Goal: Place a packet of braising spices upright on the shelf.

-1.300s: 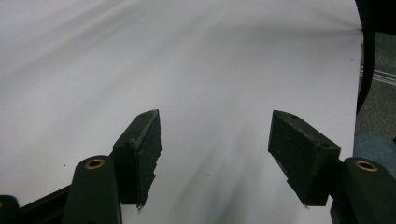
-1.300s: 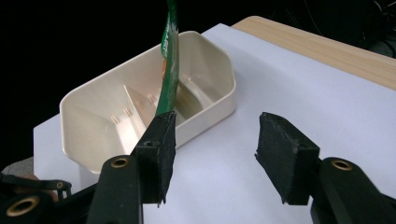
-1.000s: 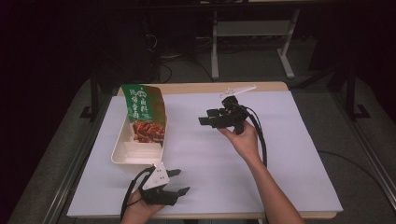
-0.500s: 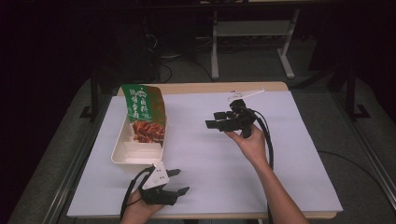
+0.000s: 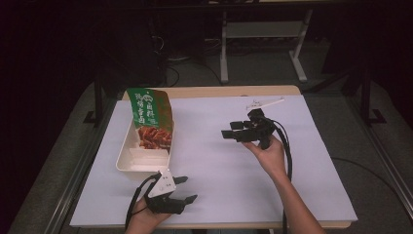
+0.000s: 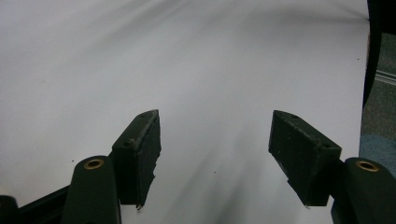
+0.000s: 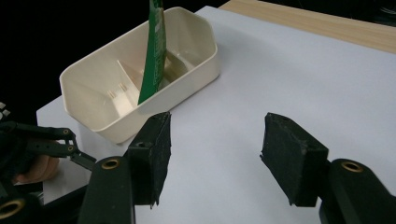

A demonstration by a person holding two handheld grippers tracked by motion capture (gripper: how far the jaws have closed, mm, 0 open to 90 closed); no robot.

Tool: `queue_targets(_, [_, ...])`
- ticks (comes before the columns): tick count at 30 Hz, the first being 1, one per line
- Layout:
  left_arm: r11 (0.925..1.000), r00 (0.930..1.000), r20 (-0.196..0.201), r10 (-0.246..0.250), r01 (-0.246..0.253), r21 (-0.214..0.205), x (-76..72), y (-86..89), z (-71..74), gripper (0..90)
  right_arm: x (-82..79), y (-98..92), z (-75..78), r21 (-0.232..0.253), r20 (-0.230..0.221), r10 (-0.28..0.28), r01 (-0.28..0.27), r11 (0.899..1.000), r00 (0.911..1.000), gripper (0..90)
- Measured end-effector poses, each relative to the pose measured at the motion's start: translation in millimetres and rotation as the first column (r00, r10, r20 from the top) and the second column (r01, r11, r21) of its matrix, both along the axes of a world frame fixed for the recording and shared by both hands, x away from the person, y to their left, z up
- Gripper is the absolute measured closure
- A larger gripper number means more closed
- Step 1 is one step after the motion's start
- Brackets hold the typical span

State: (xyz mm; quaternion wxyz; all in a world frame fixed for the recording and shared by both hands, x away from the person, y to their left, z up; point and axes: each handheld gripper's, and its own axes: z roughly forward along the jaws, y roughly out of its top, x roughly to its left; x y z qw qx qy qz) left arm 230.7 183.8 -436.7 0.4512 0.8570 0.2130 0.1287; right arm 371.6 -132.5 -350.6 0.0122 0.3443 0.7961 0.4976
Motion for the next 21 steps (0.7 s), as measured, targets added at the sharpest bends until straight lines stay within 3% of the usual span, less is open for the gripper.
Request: queue_targets(21, [1.0000, 1.0000, 0.003, 0.007, -0.007, 0.005, 0.3, -1.2, -0.5, 31.5, -21.1, -30.8, -14.7, 0.008, -0.028, -0.021, 0.021, 1.000, 0.9994, 39.2])
